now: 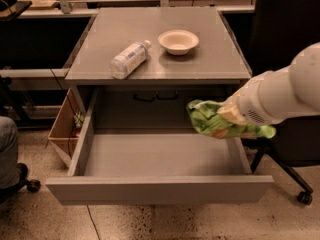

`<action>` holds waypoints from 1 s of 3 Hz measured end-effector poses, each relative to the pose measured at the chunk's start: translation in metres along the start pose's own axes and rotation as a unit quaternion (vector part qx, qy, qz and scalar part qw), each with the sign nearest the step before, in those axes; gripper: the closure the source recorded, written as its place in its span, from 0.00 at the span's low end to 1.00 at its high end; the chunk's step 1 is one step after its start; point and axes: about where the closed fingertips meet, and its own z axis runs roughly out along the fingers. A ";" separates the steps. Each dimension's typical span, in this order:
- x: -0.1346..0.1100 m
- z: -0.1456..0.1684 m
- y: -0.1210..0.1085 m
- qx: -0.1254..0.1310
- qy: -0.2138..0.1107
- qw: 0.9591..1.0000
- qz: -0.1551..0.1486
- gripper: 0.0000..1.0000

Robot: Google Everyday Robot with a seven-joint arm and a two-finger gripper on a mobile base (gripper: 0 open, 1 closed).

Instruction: Pick green rice chip bag from top drawer and place on counter

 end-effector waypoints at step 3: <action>-0.050 -0.054 -0.134 0.101 -0.011 0.994 -0.042 1.00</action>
Offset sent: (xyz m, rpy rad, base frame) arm 0.0627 -0.0795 0.1331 -0.1260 -0.1965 -0.0728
